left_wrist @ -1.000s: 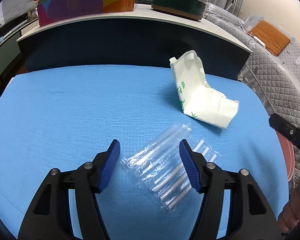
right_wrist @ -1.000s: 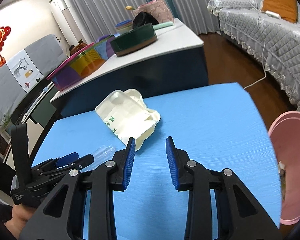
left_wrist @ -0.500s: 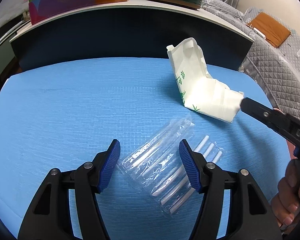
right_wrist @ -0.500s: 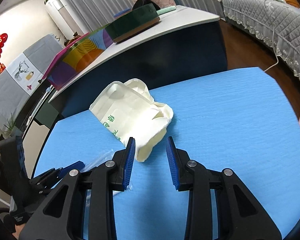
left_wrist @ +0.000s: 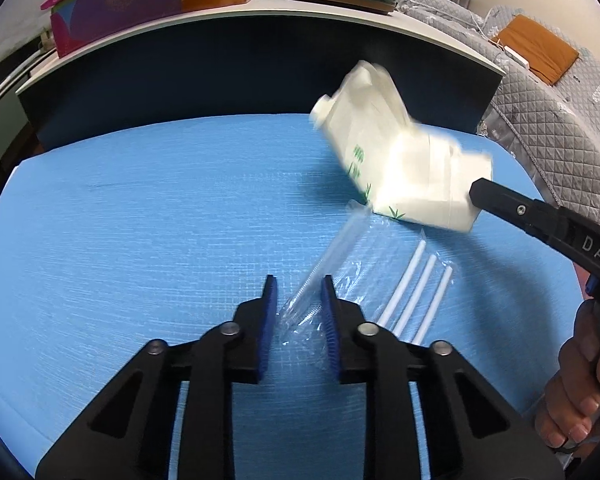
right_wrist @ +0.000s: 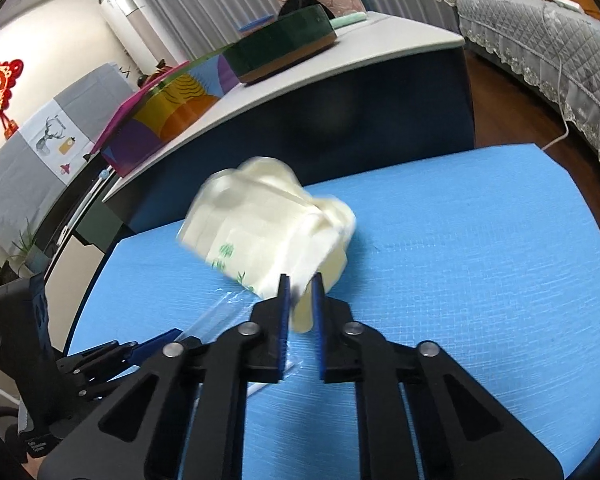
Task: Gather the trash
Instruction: 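Grasp the clear straw pack with the left tool while the right tool grasps the white container, then carry the straw pack and white container over the pink bin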
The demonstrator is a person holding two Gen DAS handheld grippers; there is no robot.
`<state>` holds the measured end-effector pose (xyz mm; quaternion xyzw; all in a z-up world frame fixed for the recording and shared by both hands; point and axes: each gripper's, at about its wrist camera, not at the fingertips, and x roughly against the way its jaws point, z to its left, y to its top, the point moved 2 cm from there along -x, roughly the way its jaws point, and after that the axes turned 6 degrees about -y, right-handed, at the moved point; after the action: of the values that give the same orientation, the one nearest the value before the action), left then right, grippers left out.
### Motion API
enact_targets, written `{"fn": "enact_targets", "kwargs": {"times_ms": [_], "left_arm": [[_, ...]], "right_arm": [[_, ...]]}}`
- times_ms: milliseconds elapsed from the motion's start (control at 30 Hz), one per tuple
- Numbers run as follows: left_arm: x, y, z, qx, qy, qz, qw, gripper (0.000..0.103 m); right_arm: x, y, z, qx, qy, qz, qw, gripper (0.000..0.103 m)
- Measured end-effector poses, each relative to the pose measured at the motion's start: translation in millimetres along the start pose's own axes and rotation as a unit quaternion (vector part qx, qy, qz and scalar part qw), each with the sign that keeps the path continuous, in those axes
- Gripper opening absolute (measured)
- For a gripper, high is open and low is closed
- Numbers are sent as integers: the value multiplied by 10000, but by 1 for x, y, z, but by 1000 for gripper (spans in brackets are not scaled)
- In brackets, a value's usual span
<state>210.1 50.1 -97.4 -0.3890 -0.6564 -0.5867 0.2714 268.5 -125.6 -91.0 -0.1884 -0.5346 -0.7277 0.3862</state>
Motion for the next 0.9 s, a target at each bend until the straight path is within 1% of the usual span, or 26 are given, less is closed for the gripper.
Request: {"fn": "enact_targets", "kwargs": {"times_ms": [67, 200, 600, 900], "left_arm": [[1, 0, -1, -21, -21, 1, 10000, 9], [7, 0, -4, -59, -26, -62, 10000, 4], [29, 3, -12, -82, -97, -351, 9993, 3], [52, 5, -22, -134, -162, -596, 9980, 2]], "right_arm": [[5, 2, 1, 26, -9, -58, 10000, 4], [19, 5, 3, 66, -43, -220, 9997, 1], [67, 10, 2, 291, -304, -563, 9975, 1], [110, 10, 0, 489, -681, -716, 9939, 1]]}}
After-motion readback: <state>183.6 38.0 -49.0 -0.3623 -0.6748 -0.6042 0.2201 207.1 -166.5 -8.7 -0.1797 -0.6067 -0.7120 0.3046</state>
